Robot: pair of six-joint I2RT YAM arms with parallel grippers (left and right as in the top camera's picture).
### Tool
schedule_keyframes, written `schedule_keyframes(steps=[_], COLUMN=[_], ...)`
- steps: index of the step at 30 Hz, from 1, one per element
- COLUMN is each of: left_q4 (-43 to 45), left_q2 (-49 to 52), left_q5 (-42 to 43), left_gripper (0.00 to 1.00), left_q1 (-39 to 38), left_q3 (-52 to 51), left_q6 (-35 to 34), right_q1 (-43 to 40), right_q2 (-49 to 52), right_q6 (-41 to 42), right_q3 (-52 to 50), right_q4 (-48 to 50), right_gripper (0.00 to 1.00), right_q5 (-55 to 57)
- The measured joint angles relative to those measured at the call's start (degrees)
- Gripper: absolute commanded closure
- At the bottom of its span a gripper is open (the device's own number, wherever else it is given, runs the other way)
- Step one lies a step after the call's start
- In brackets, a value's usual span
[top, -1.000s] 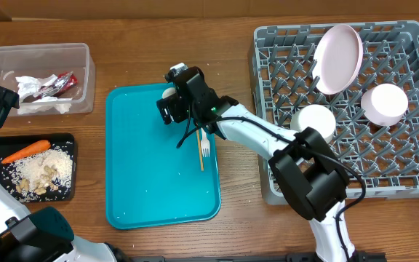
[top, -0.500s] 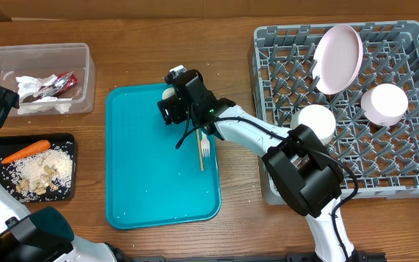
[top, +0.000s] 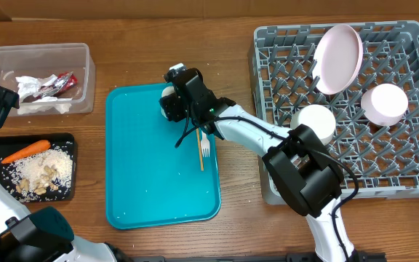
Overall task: Sort waste into correct bins and load items into the dishwasher rack
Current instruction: 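Close the right gripper around the white cup, then lift the white cup and carry it to the rack's right edge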
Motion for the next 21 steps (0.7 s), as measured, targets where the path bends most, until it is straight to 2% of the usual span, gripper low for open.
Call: schedule_keyframes(steps=[4, 9, 13, 21], left_q4=[0.0, 0.0, 0.0, 0.02], left_q2=[0.0, 0.0, 0.0, 0.0], left_q5=[0.0, 0.0, -0.02, 0.0], left_gripper=[0.0, 0.0, 0.0, 0.0], left_q1=[0.0, 0.0, 0.0, 0.0], left_q3=[0.0, 0.0, 0.0, 0.0], left_q6=[0.0, 0.0, 0.0, 0.0], right_q1=[0.0, -0.31, -1.88, -13.64], right_q2=[-0.57, -3.58, -9.88, -26.43], right_q6=[0.15, 0.92, 1.97, 2.32], right_q3=[0.09, 0.07, 0.07, 0.07], right_q4=[-1.31, -5.29, -8.46, -16.85], right_gripper=[0.43, 0.43, 0.43, 0.43], right_q5=[0.02, -0.04, 0.79, 1.31])
